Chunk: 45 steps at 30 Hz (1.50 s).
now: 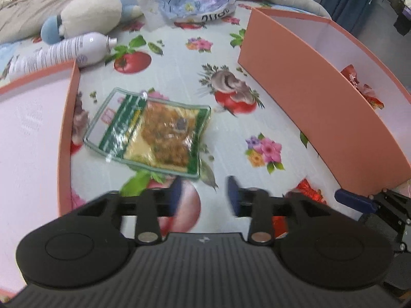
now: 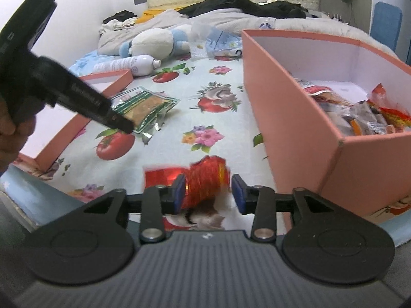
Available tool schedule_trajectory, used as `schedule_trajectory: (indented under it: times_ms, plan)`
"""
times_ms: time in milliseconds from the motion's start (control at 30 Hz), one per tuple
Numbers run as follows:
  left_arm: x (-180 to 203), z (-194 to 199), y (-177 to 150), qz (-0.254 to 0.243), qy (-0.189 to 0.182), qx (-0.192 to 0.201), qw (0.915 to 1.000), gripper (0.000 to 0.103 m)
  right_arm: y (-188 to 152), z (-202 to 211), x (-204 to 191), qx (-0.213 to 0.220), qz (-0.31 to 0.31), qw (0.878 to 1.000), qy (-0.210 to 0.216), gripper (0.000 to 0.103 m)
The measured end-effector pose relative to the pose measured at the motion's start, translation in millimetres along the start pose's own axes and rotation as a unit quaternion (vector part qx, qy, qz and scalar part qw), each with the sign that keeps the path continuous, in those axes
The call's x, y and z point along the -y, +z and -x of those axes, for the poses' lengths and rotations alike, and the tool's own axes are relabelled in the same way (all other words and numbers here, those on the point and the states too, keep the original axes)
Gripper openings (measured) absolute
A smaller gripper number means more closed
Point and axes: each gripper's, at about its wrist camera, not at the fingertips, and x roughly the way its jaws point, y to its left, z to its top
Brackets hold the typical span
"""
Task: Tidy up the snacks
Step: 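Grasp the green-labelled pack with the left gripper while the right gripper grasps the red foil candy, then carry the green-labelled pack with the left gripper while the right gripper carries the red candy over the box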
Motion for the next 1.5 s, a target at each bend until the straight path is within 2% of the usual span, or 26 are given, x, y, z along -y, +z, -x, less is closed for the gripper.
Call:
schedule_trajectory:
  times_ms: [67,133,200,333,433,567,767,833,867,900,933,967,1033,1133,1233,1500]
  plan:
    - [-0.4,-2.1,4.6,-0.012,0.002,0.007,0.9999,0.063,-0.6,-1.8,-1.7,-0.001,0.002,1.0,0.005,0.055]
    - [-1.2,-7.1,9.1,-0.02,0.0,0.012,0.9997,0.077,-0.3,-4.1,-2.9,-0.001,0.002,1.0,0.004,0.055]
    - [-2.5,-15.3,14.7,-0.023,0.002,0.011,0.9997,0.084,0.2,-6.1,-3.7,0.001,0.002,1.0,0.005,0.055]
    - [-8.6,-39.4,25.8,-0.025,0.008,0.005,0.9997,0.088,0.6,-10.6,-5.2,0.012,0.002,1.0,-0.022,0.054]
    - [-13.1,-54.7,31.2,-0.03,0.027,0.005,0.9992,0.088,0.1,-16.3,-9.1,0.008,0.012,0.999,-0.036,0.055]
    - [-21.1,-71.6,33.8,-0.027,0.036,-0.001,0.999,0.088,-1.5,-26.0,-5.4,-0.006,0.003,0.999,-0.033,0.054]
    - [-17.1,-81.0,35.9,-0.041,0.053,-0.007,0.9977,0.087,-3.6,-31.5,-3.8,-0.004,0.006,1.0,-0.023,0.053]
    - [-16.9,-81.3,38.3,-0.036,0.052,-0.012,0.9979,0.084,-4.2,-32.1,-4.1,-0.002,0.012,1.0,-0.022,0.053]
    - [-15.5,-81.7,38.7,-0.04,0.054,-0.013,0.9977,0.083,-3.9,-32.7,-3.9,-0.001,0.014,1.0,-0.021,0.048]
    - [-14.1,-81.5,39.1,-0.044,0.052,-0.012,0.9976,0.077,-3.6,-33.0,-3.6,-0.001,0.015,1.0,-0.019,0.045]
    - [-12.5,-80.5,39.9,-0.047,0.05,-0.013,0.9976,0.072,-3.2,-33.2,-3.9,-0.001,0.018,1.0,-0.018,0.036]
    - [-10.5,-79.6,41.1,-0.047,0.053,-0.016,0.9974,0.069,-3.2,-32.7,-4.5,0.0,0.022,1.0,-0.018,0.033]
    - [-5.0,-78.0,41.8,-0.043,0.058,-0.018,0.9972,0.056,-3.2,-32.9,-5.5,0.002,0.031,0.999,-0.015,0.027]
    - [6.6,-75.1,39.5,-0.046,0.071,-0.018,0.9962,0.043,-1.8,-32.2,-5.3,0.002,0.031,0.999,-0.008,0.026]
    - [12.1,-70.9,35.5,-0.039,0.083,-0.013,0.9957,0.035,-1.4,-30.7,-2.9,0.001,0.024,1.0,-0.002,0.026]
    - [11.5,-49.6,22.2,0.006,0.076,-0.005,0.9971,0.027,-0.4,-14.8,-5.0,0.013,0.023,1.0,0.013,0.026]
